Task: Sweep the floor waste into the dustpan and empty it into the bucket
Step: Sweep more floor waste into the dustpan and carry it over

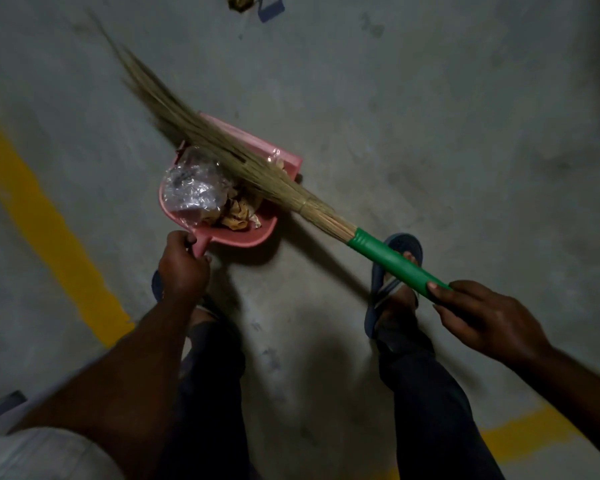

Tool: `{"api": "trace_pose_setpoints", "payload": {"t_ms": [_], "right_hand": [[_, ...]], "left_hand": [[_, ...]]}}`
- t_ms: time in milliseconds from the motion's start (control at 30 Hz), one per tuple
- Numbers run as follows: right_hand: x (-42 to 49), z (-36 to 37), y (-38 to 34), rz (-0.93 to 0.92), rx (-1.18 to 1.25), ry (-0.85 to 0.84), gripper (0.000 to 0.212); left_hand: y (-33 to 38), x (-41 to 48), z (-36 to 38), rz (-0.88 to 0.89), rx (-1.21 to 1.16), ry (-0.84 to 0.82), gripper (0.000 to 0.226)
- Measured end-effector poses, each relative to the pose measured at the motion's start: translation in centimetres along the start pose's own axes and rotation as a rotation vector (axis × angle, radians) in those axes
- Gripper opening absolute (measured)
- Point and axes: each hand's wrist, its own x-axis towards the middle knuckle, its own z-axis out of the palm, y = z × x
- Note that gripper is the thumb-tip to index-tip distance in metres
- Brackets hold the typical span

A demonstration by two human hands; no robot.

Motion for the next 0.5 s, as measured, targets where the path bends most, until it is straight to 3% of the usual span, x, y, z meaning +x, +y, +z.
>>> {"api": "trace_pose_setpoints", "payload": {"t_ms": [500], "right_hand": [[13.6, -4.9, -5.5, 0.064, 0.126, 0.274, 0.034]], "left_hand": [[2.0, 4.1, -11.8, 0.041, -0.084, 0.163, 0.034]]}}
